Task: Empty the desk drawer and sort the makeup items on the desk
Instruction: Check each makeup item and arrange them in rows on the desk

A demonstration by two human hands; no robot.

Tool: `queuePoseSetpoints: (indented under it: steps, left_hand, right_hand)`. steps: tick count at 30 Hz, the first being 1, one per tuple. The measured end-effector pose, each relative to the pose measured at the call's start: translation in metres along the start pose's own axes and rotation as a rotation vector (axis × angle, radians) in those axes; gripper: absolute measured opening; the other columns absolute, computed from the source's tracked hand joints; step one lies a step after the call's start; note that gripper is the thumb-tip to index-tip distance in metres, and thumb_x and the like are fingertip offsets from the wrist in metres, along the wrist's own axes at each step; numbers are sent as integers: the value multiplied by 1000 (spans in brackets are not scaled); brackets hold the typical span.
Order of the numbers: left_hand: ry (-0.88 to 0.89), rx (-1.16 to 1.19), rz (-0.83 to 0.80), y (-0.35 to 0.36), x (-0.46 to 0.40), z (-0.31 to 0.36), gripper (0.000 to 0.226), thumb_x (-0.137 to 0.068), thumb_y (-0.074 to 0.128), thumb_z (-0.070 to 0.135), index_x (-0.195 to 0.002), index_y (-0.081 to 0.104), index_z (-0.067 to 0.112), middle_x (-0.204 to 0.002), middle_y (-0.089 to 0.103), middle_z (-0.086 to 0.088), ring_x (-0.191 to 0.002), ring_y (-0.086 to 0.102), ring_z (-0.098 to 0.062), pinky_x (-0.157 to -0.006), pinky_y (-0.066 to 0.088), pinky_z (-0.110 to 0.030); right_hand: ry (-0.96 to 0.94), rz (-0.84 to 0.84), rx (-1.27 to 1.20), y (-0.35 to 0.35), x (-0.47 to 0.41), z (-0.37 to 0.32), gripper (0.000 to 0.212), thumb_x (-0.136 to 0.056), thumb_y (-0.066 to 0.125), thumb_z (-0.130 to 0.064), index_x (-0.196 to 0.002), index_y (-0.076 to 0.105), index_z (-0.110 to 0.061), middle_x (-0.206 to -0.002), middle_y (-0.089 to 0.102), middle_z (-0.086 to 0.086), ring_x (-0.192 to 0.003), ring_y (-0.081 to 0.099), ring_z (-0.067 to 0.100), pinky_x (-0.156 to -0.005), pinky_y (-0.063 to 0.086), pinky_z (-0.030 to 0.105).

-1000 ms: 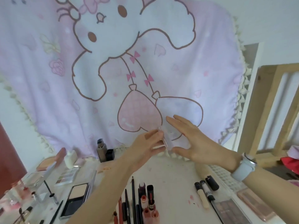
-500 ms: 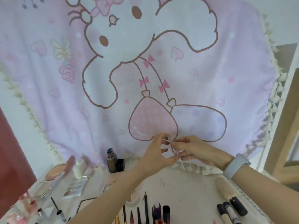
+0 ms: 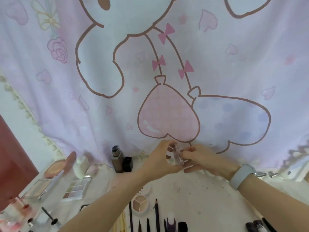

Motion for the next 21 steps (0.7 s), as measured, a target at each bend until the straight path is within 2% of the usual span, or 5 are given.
queuePoseSetpoints:
  steps: [4, 10, 15, 18, 21]
  left_hand:
    - [60, -129, -23, 2, -2, -3, 63, -69, 76, 35, -123, 48, 19, -118, 47, 7, -103, 47, -3, -86, 45, -16]
    - [60, -108, -89, 14, -1, -9, 69, -61, 62, 51, -120, 48, 19, -114, 48, 6, -104, 48, -7, -90, 46, -23]
    - [34, -64, -124, 16, -1, -17, 66, -63, 68, 38, -121, 47, 17, -114, 44, 6, -107, 46, -10, -92, 46, -25]
    - [-6, 22, -89, 11, 0, -24, 61, -69, 77, 23, -120, 44, 18, -116, 43, 2, -107, 47, -13, -91, 49, -25]
    - [-97, 179, -63, 5, 3, -34, 59, -73, 75, 14, -118, 39, 23, -118, 43, 5, -110, 47, -10, -87, 51, -23]
  right_hand:
    - [14, 14, 31, -1, -8, 4, 15, -85, 53, -5, -94, 64, 0, -88, 71, 9, -81, 71, 20, -72, 58, 28]
    - [32, 89, 128, 2, -14, 8, 12, -86, 52, -4, -76, 59, -9, -75, 65, 4, -71, 67, 15, -65, 58, 25]
    - [23, 74, 177, 9, -19, 8, 15, -86, 52, -6, -74, 58, -11, -72, 63, 0, -67, 64, 9, -60, 57, 20]
    - [31, 84, 195, 8, -23, 11, 10, -89, 51, -7, -91, 60, -7, -77, 64, -1, -68, 65, 10, -58, 55, 17]
    - [42, 91, 75, 2, -26, 13, 20, -90, 50, -7, -110, 53, -8, -88, 69, 1, -75, 70, 14, -59, 55, 21]
Point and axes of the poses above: each hand's wrist, its own x-axis away from the middle knuckle, its own y-axis out of the palm, z = x × y, the point moved 7 cm from there along -x, towards the middle knuckle
